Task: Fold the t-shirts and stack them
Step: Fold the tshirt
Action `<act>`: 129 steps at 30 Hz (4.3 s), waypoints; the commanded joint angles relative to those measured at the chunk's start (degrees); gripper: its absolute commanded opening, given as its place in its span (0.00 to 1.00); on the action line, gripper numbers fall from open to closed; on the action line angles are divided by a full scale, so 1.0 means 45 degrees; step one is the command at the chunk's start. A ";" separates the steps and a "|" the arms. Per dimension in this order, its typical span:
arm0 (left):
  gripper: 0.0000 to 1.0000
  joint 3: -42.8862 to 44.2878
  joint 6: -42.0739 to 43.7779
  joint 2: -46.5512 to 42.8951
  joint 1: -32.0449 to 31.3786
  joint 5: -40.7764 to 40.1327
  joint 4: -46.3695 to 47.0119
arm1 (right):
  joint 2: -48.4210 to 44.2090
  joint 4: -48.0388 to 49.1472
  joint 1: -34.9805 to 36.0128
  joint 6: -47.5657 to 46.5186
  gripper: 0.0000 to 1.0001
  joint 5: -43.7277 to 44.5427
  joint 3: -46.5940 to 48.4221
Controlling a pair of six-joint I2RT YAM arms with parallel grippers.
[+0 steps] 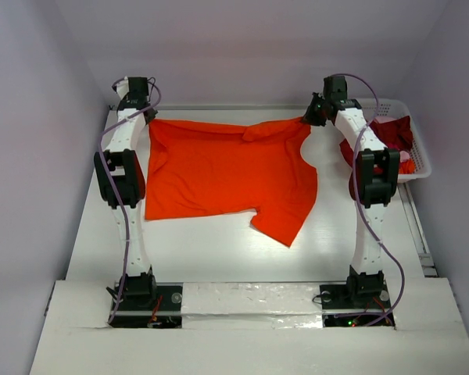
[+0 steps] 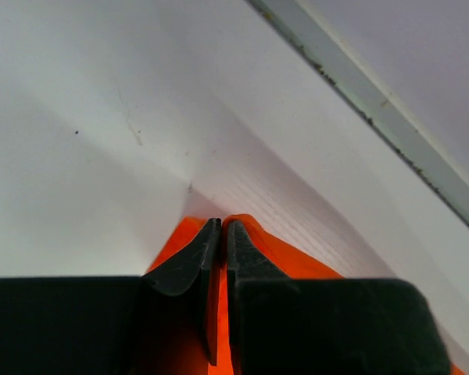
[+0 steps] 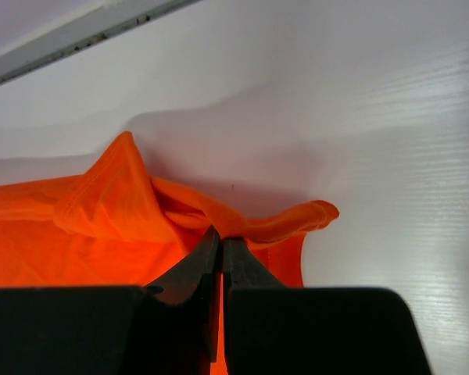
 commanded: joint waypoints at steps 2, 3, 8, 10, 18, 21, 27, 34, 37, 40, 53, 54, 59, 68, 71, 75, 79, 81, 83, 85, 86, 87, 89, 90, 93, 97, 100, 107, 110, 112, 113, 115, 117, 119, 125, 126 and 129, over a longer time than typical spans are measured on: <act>0.00 -0.0315 0.0072 -0.1346 -0.0039 -0.0702 -0.0220 | -0.1234 0.0459 -0.0173 0.0047 0.00 0.0254 -0.0397; 0.00 -0.0004 0.0091 -0.1268 -0.0039 -0.0877 -0.0473 | -0.1234 0.0439 -0.0173 0.0047 0.00 0.0273 -0.0416; 0.00 -0.0176 0.0033 -0.1481 -0.0039 -0.1660 -0.1081 | -0.1643 0.0517 -0.0173 0.0047 0.00 0.0273 -0.1098; 0.00 -0.0508 -0.0006 -0.1657 -0.0039 -0.1797 -0.1042 | -0.1877 0.0653 -0.0173 0.0028 0.00 0.0429 -0.1430; 0.00 -0.0527 -0.0123 -0.1814 -0.0039 -0.1777 -0.1706 | -0.2580 0.1005 -0.0290 0.0203 0.00 0.0371 -0.2778; 0.00 -0.0898 -0.0104 -0.2068 -0.0039 -0.1778 -0.1551 | -0.2757 0.1045 -0.0290 0.0242 0.00 0.0410 -0.2974; 0.00 -0.0607 -0.0084 -0.2146 -0.0039 -0.2031 -0.1823 | -0.3069 0.1103 -0.0407 0.0398 0.00 0.0508 -0.3287; 0.00 -0.0645 -0.0143 -0.2478 -0.0039 -0.2090 -0.2057 | -0.3324 0.1065 -0.0407 0.0477 0.00 0.0644 -0.3658; 0.00 -0.0763 -0.0123 -0.2557 -0.0039 -0.2012 -0.2174 | -0.3266 0.0910 -0.0407 0.0457 0.00 0.0645 -0.3717; 0.00 -0.0899 -0.0123 -0.2595 -0.0039 -0.1973 -0.2253 | -0.3440 0.1082 -0.0407 0.0457 0.00 0.0548 -0.4126; 0.00 -0.3398 -0.0416 -0.3882 -0.0039 -0.1563 -0.1805 | -0.4319 0.1240 -0.0407 0.0613 0.00 0.0274 -0.5533; 0.00 -0.3670 -0.0436 -0.4001 -0.0039 -0.1582 -0.1785 | -0.4339 0.1240 -0.0407 0.0614 0.00 0.0254 -0.5669; 0.00 -0.3810 -0.0338 -0.4081 -0.0039 -0.1485 -0.1881 | -0.4339 0.1299 -0.0407 0.0750 0.00 0.0059 -0.5904; 0.00 -0.3887 -0.0240 -0.4138 -0.0039 -0.1426 -0.2038 | -0.4613 0.1396 -0.0407 0.0730 0.00 -0.0156 -0.6490; 0.00 -0.4160 -0.0299 -0.4216 -0.0039 -0.1426 -0.2077 | -0.4652 0.1435 -0.0407 0.0770 0.00 -0.0195 -0.6685; 0.00 -0.4765 -0.0358 -0.4451 -0.0039 -0.1328 -0.1901 | -0.4691 0.1494 -0.0407 0.0828 0.00 -0.0156 -0.6959; 0.00 -0.5137 -0.0377 -0.4509 -0.0039 -0.1114 -0.1824 | -0.4827 0.1630 -0.0407 0.0926 0.00 -0.0137 -0.7330; 0.00 -0.5313 -0.0397 -0.4588 -0.0039 -0.1094 -0.1785 | -0.4847 0.1669 -0.0407 0.0984 0.00 -0.0195 -0.7447; 0.00 -0.5547 -0.0436 -0.4646 -0.0039 -0.1075 -0.1745 | -0.4886 0.1767 -0.0407 0.1062 0.00 -0.0215 -0.7642; 0.00 -0.5801 -0.0552 -0.4743 -0.0039 -0.1171 -0.1765 | -0.4983 0.1768 -0.0407 0.1121 0.00 -0.0118 -0.7818; 0.00 -0.5918 -0.0572 -0.4918 -0.0039 -0.1288 -0.1630 | -0.5061 0.1845 -0.0407 0.1218 0.00 0.0154 -0.7954; 0.00 -0.6074 -0.0572 -0.4958 -0.0039 -0.1289 -0.1570 | -0.5159 0.1942 -0.0407 0.1258 0.00 0.0234 -0.8071; 0.00 -0.5998 -0.0553 -0.4862 -0.0039 -0.1212 -0.1686 | -0.5374 0.2118 -0.0407 0.1394 0.00 0.0312 -0.8383; 0.00 -0.5939 -0.0572 -0.4784 -0.0039 -0.1172 -0.1764 | -0.5375 0.2119 -0.0407 0.1433 0.00 0.0313 -0.8443; 0.00 -0.6036 -0.0650 -0.4705 -0.0039 -0.0958 -0.1843 | -0.5394 0.2236 -0.0407 0.1629 0.00 0.0235 -0.8755; 0.00 -0.6757 -0.0846 -0.4959 -0.0039 -0.0821 -0.1531 | -0.5414 0.2451 -0.0407 0.1805 0.00 0.0078 -0.9127; 0.00 -0.6992 -0.0865 -0.4842 -0.0039 -0.0684 -0.1609 | -0.5433 0.2490 -0.0407 0.1844 0.00 0.0234 -0.9361; 0.00 -0.8066 -0.0885 -0.4900 -0.0039 -0.0061 -0.1258 | -0.5804 0.3056 -0.0407 0.2195 0.00 0.0098 -1.0298; 0.00 -0.8496 -0.0866 -0.4997 -0.0039 0.0078 -0.1199 | -0.5804 0.3018 -0.0407 0.2137 0.00 0.0078 -1.0396; 0.00 -0.8827 -0.0865 -0.5095 -0.0039 0.0194 -0.1063 | -0.5823 0.3056 -0.0291 0.2117 0.08 0.0039 -1.0494; 0.02 -0.8945 -0.0865 -0.5173 -0.0039 0.0253 -0.1042 | -0.5920 0.3095 -0.0290 0.2117 0.15 0.0020 -1.0572; 0.14 -0.9179 -0.0865 -0.5213 -0.0039 0.0293 -0.0984 | -0.6174 0.3251 -0.0290 0.2234 0.36 0.0136 -1.0962; 0.27 -0.9239 -0.0827 -0.5232 -0.0039 0.0312 -0.0964 | -0.6563 0.3524 -0.0290 0.2390 0.51 0.0351 -1.1313; 0.46 -0.9239 -0.0807 -0.5251 -0.0039 0.0254 -0.0984 | -0.6741 0.3447 -0.0290 0.2527 0.86 0.0720 -1.1393; 0.78 -0.9142 -0.0748 -0.5738 -0.0039 0.0157 -0.1256 | -0.8575 0.3682 -0.0173 0.2821 1.00 0.1775 -1.2115; 0.78 -0.9142 -0.0729 -0.5933 -0.0039 0.0117 -0.1276 | -0.8771 0.3623 -0.0173 0.2782 1.00 0.1797 -1.2077; 0.78 -0.8967 -0.0476 -0.6832 -0.0039 -0.0019 -0.1373 | -0.9260 0.3195 0.0003 0.2529 1.00 0.1641 -1.1648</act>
